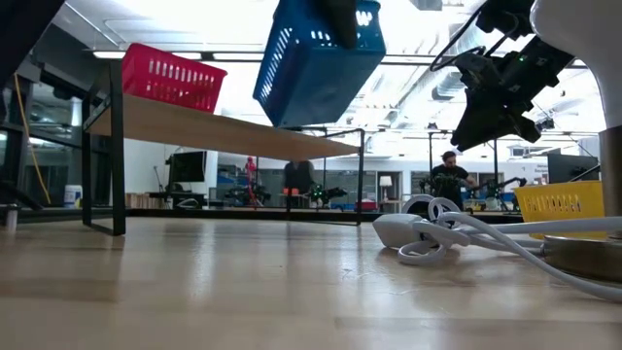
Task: Pick & Place Office Desk Supplies
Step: Put the blue bin with the pack of crayons on the shelf
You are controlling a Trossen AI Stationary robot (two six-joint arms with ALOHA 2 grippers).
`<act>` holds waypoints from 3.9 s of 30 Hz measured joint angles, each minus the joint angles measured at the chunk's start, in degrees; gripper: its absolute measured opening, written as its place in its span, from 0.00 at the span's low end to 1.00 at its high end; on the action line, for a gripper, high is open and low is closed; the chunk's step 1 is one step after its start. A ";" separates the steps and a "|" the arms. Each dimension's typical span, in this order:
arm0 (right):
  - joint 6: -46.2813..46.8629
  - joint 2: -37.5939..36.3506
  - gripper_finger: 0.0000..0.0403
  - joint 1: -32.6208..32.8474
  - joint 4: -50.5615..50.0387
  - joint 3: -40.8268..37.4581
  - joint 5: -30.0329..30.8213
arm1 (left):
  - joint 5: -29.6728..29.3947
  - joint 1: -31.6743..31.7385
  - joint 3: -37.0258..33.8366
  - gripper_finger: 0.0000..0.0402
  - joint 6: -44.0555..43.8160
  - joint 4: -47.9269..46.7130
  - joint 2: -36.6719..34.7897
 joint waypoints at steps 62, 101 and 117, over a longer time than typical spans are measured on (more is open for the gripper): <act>0.00 0.00 0.18 0.00 0.00 0.00 0.02 | -5.73 16.32 -2.34 0.00 2.23 -10.43 -3.86; 0.00 0.00 0.18 -0.01 0.00 0.00 0.02 | -4.90 16.98 -22.05 0.00 1.26 -6.38 -12.20; 0.00 0.00 0.18 -0.01 0.00 0.00 0.02 | -4.02 17.75 -22.05 0.13 1.91 -6.28 -11.52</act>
